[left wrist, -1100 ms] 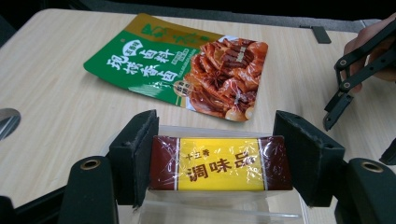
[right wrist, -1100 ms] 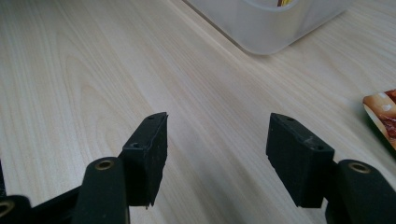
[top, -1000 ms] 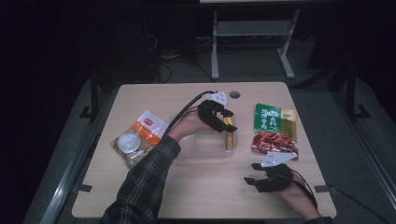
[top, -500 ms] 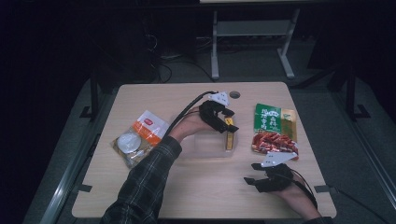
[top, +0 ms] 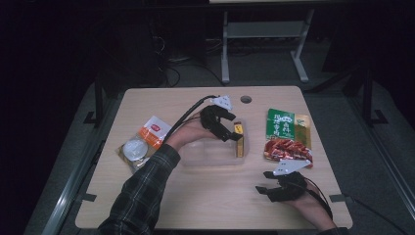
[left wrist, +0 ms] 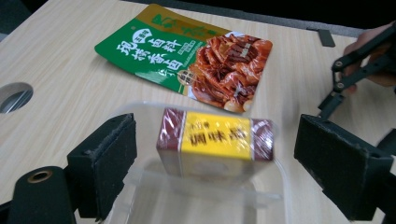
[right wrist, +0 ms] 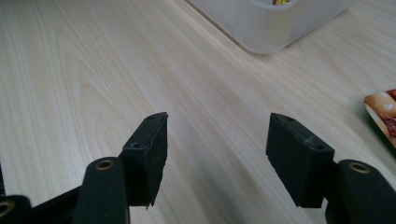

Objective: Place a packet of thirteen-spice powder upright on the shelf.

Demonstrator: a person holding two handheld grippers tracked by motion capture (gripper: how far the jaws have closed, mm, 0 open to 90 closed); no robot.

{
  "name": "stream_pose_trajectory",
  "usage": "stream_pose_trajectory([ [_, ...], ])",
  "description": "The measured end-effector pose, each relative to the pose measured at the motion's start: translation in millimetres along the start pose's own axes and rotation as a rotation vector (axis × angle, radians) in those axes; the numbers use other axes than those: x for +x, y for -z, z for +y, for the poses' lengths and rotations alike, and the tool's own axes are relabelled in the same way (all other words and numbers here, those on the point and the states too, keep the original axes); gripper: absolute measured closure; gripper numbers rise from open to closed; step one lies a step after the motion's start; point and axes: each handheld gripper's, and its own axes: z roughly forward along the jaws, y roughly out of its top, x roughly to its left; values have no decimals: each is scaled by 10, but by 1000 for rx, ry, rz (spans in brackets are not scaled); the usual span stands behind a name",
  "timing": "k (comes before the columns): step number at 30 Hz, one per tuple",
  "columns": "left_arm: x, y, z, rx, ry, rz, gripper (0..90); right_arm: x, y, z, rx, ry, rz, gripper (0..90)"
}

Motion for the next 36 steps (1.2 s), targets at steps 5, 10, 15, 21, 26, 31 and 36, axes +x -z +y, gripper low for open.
stream_pose_trajectory([
  [5, -80, 175, -65, 19, 15, 32, 129, 0, -3, -1, 4, 0, -1, 380],
  [10, -207, 348, -189, 27, 49, 53, 131, -6, -4, -5, 6, 3, -5, 380],
  [15, -369, 501, -325, 51, 65, 79, 130, -20, 2, -8, 9, -6, -10, 380],
  [21, -558, 677, -521, 50, 73, 119, 133, -30, -2, -5, 13, -14, -14, 380],
  [26, -708, 820, -692, 57, 81, 141, 132, -38, 2, 0, 11, -12, -17, 380],
  [31, -893, 942, -903, 47, 98, 170, 132, -83, 32, -1, 5, -33, -27, 378],
  [36, -1025, 991, -1139, 9, 134, 185, 135, -88, 35, 6, 6, -31, -30, 378],
])
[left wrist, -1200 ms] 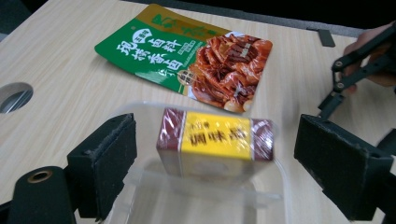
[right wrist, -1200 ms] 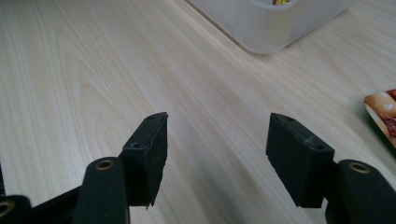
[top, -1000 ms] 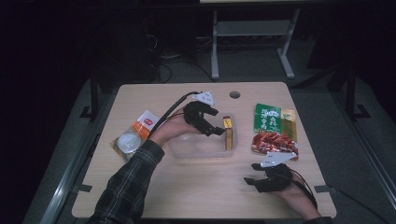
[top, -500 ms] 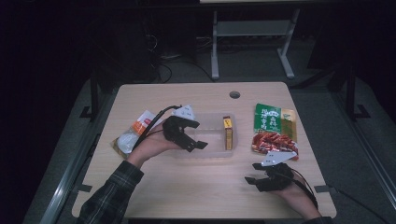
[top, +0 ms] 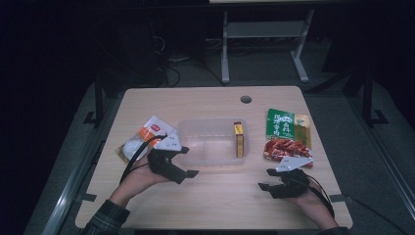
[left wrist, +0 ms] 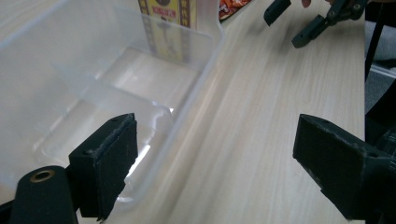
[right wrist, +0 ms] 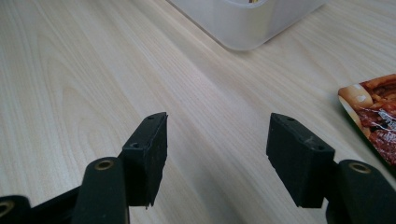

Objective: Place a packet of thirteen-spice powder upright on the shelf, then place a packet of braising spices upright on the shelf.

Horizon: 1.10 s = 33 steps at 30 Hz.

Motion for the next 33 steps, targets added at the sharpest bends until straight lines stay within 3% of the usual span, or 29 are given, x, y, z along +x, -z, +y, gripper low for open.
stream_pose_trajectory([
  [7, -72, 18, -359, -3, 61, 24, 135, -42, 5, 28, 2, 6, -7, 378],
  [11, -84, 53, -483, 0, 96, 30, 135, -99, -2, 68, 2, 5, -11, 377],
  [18, -138, 91, -685, 14, 123, 64, 134, -338, -33, 210, -5, -4, -41, 377],
  [19, -145, 91, -720, 18, 141, 61, 135, -379, -32, 234, -13, -2, -49, 376],
  [21, -156, 83, -761, 21, 166, 48, 135, -458, -33, 292, -11, -6, -50, 373],
  [28, -196, 92, -828, 27, 193, 23, 128, -695, -65, 441, -22, -15, -87, 378],
  [32, -205, 89, -825, 30, 173, 27, 129, -829, -67, 505, -36, -40, -79, 399],
  [33, -205, 90, -825, 28, 172, 30, 130, -862, -68, 531, -28, -37, -97, 411],
])
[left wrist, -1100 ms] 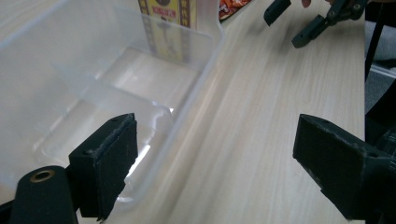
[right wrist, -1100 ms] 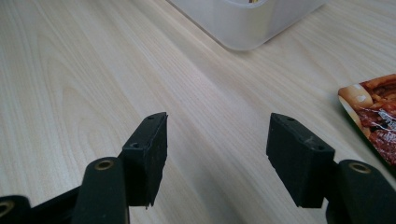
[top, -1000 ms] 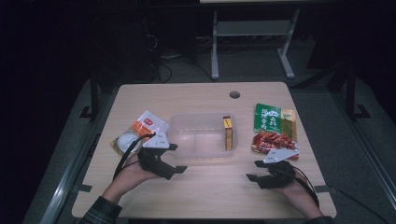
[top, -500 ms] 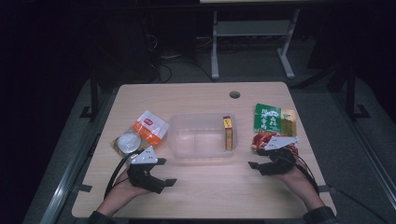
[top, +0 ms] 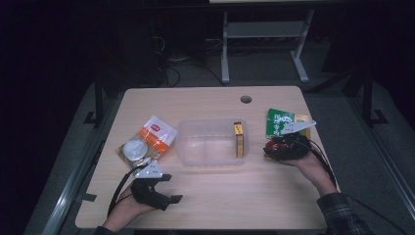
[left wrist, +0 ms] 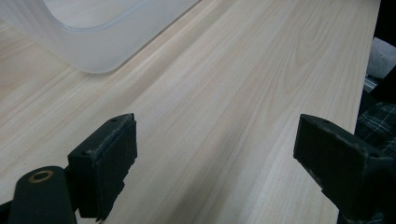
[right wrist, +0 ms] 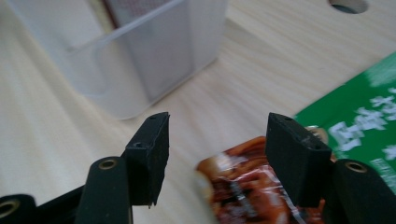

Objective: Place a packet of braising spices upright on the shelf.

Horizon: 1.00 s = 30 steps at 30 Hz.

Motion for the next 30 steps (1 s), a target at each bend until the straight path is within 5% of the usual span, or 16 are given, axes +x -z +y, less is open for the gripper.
stream_pose_trajectory([
  [11, 14, -13, -16, 4, 8, -10, 139, -456, -92, 248, 12, 0, -106, 760],
  [17, 25, -26, -18, 8, 14, -25, 141, -745, -145, 364, 24, -47, -134, 887],
  [23, 30, -28, -19, 8, 14, -27, 144, -1029, -212, 384, -1, -109, -161, 896],
  [30, 45, -21, -35, 2, 26, -24, 147, -1326, -358, 192, 8, -216, -198, 898],
])
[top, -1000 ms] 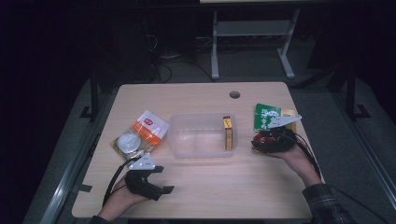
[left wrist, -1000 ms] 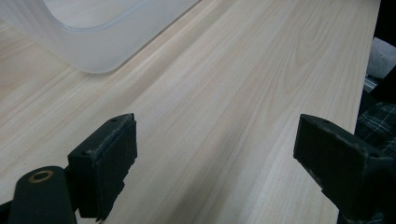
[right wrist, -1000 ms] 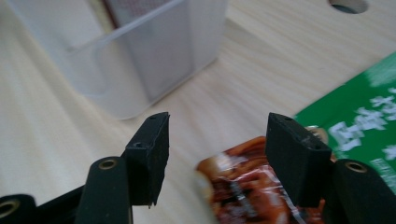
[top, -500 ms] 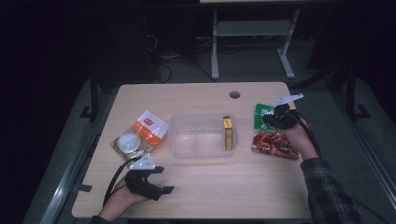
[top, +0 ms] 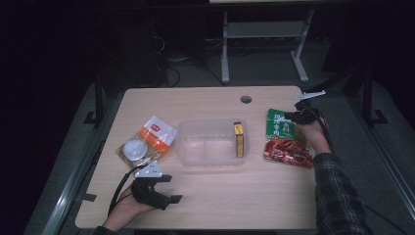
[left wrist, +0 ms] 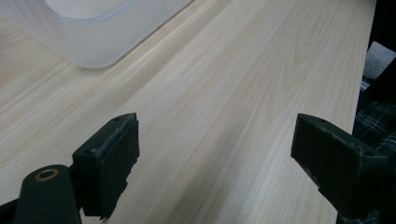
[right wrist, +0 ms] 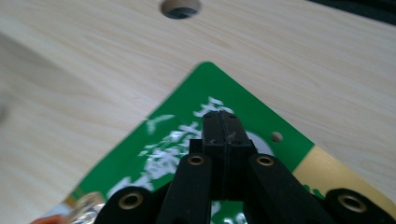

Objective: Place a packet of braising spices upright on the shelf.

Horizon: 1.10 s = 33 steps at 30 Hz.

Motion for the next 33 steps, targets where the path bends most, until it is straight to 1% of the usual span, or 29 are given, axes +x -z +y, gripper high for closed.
stream_pose_trajectory([
  [1, 2, 2, 0, 0, 2, 0, 147, -44, -41, -20, -2, -23, 2, 898],
  [2, -1, 3, 0, 1, 9, -1, 147, -77, -78, -38, -4, -29, -9, 898],
  [5, 6, 6, 5, -1, 1, 5, 147, -140, -166, -81, -7, -52, -23, 897],
  [6, 7, 8, 7, 0, -1, 5, 148, -152, -196, -95, -3, -56, -40, 898],
  [7, 7, 8, 7, -2, 1, 6, 148, -163, -215, -104, -5, -60, -46, 897],
  [9, 8, 5, 7, -2, 4, 5, 148, -192, -251, -125, -8, -76, -55, 897],
  [11, 9, 3, 5, 0, -1, 7, 149, -221, -270, -132, -26, -100, -54, 897],
  [12, 6, 1, 2, -5, -3, 8, 161, -230, -283, -133, -28, -98, -64, 897],
  [13, 4, 3, 5, -5, -5, 8, 165, -235, -295, -138, -29, -106, -71, 897],
  [15, 1, 10, 11, -6, -8, 10, 165, -252, -320, -151, -31, -116, -75, 897],
  [17, -2, 11, 12, -12, -3, 11, 165, -266, -349, -174, -21, -117, -87, 897],
  [18, 1, 10, 12, -8, -4, 12, 165, -278, -355, -183, -28, -120, -78, 897],
  [21, 1, -12, 5, 4, -4, 11, 167, -289, -365, -188, -39, -109, -83, 897],
  [23, 4, -29, 3, 11, -10, 13, 167, -297, -373, -192, -45, -112, -89, 897],
  [25, 5, -44, 6, 17, -14, 14, 167, -317, -378, -199, -55, -117, -85, 897],
  [27, -2, -48, 7, 15, -10, 13, 167, -322, -376, -203, -56, -120, -83, 898],
  [29, -2, -49, 6, 17, -12, 13, 167, -319, -363, -202, -45, -109, -79, 898],
  [31, 1, -47, 3, 18, -12, 13, 167, -309, -337, -202, -26, -89, -87, 898],
  [33, 9, -34, 4, 10, -11, 15, 167, -308, -309, -210, -12, -81, -87, 898],
])
